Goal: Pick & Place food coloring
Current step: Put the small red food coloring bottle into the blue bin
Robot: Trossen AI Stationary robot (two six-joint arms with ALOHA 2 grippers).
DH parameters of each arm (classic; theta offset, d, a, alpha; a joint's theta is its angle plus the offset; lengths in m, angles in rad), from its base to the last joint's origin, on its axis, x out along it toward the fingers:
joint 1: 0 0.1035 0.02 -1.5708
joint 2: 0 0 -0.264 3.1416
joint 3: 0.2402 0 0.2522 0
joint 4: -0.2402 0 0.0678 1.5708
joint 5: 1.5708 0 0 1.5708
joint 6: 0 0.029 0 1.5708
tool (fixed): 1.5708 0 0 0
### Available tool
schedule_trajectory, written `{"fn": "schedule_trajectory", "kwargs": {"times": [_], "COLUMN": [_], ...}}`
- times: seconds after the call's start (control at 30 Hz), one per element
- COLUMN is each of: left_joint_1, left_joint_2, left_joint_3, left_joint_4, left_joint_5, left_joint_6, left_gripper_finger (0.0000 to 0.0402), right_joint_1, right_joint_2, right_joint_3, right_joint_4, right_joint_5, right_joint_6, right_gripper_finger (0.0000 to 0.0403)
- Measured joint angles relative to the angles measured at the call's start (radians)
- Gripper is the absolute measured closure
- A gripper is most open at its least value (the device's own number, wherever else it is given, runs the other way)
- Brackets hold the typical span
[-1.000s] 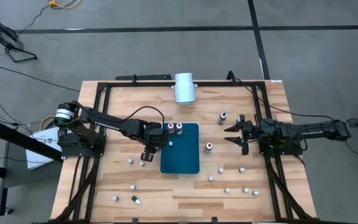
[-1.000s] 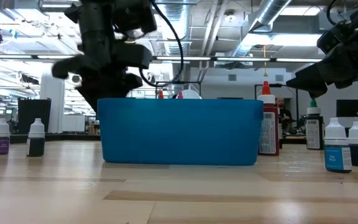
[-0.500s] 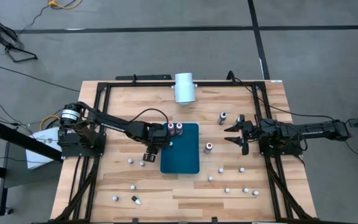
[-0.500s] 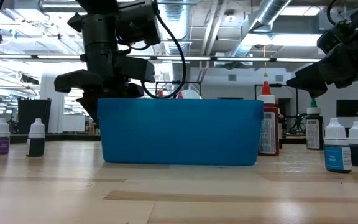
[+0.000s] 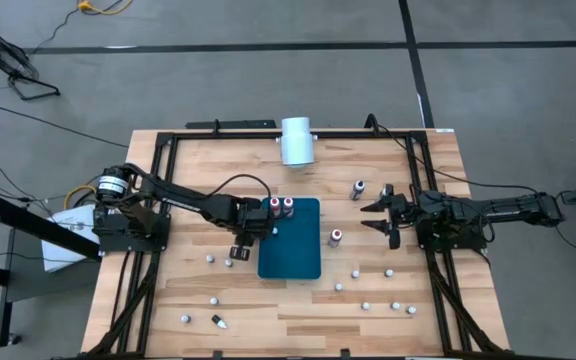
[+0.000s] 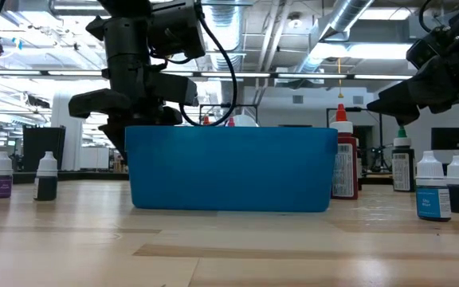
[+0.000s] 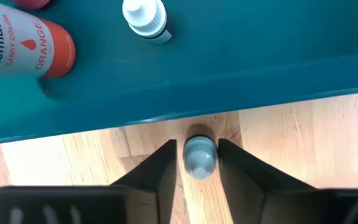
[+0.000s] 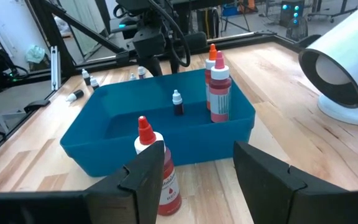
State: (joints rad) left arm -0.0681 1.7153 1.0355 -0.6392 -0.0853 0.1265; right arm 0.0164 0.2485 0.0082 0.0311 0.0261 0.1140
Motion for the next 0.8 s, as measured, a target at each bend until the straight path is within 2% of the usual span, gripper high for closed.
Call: {"fn": "schedule_trajectory", "kwargs": {"times": [0.13,0.23,0.5,0.8], "left_joint_1": [0.0,0.0,0.0,0.0], "left_joint_2": [0.0,-0.004,-0.098,-0.226], "left_joint_3": [0.0,0.0,0.0,0.0], "left_joint_4": [0.001,-0.002,-0.08,-0.127], "left_joint_5": [0.0,0.001,0.021,0.01], "left_joint_6": [0.0,0.0,0.0,-0.019], "left_gripper_finger": [0.0342,0.0355,0.0333,0.0344], "right_joint_1": [0.0,0.0,0.0,0.0], "right_joint_2": [0.0,0.0,0.0,0.0], "right_joint_3": [0.0,0.0,0.0,0.0], "right_joint_4": [0.0,0.0,0.0,0.0], "right_joint_5": [0.0,0.0,0.0,0.0], "right_joint_6": [0.0,0.0,0.0,0.0], "right_gripper_finger": [0.0219,0.0219,0.0219,0.0219]}}
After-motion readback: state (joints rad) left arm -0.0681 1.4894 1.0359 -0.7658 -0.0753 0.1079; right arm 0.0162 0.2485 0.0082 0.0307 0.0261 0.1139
